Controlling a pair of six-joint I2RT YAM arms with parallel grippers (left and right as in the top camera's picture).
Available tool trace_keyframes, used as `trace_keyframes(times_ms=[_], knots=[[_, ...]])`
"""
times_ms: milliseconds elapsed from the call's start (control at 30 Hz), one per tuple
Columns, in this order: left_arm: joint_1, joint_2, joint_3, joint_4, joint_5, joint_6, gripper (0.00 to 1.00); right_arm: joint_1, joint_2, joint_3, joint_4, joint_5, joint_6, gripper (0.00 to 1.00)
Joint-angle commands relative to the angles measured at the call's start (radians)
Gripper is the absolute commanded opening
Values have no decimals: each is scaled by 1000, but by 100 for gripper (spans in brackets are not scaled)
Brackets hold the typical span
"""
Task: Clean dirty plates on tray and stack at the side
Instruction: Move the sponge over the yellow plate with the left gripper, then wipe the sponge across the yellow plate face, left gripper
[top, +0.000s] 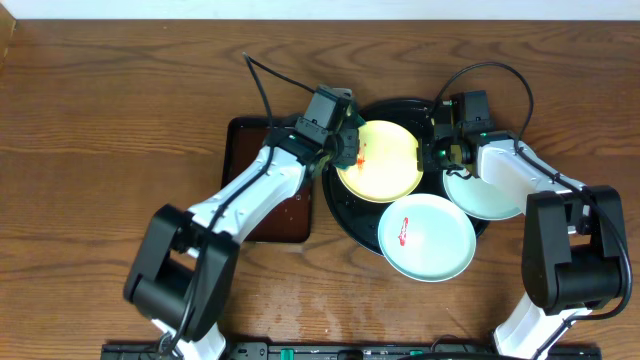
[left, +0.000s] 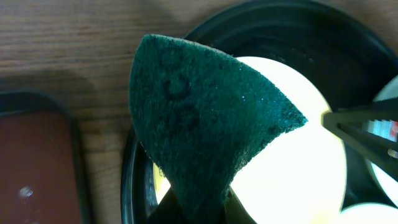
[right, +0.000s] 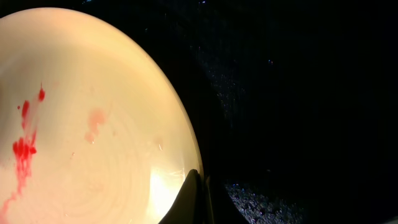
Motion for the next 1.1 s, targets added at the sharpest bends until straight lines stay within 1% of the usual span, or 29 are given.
trace_keyframes(times_ms=[0, 400, 767, 967, 1067], knots=[[2, 28, 24, 45, -19, -1, 7, 6, 24, -3, -3, -4, 8, 1], [-26, 137, 24, 113, -19, 9, 7, 6, 24, -3, -4, -4, 5, 1], [-29, 242, 24, 116, -27, 0, 8, 10, 24, -3, -4, -5, 5, 1], [-34, 256, 24, 116, 100, -8, 8, 24, 24, -3, 0, -4, 5, 1], [-34, 256, 24, 123, 166, -34, 8, 28, 24, -3, 0, -4, 5, 1]])
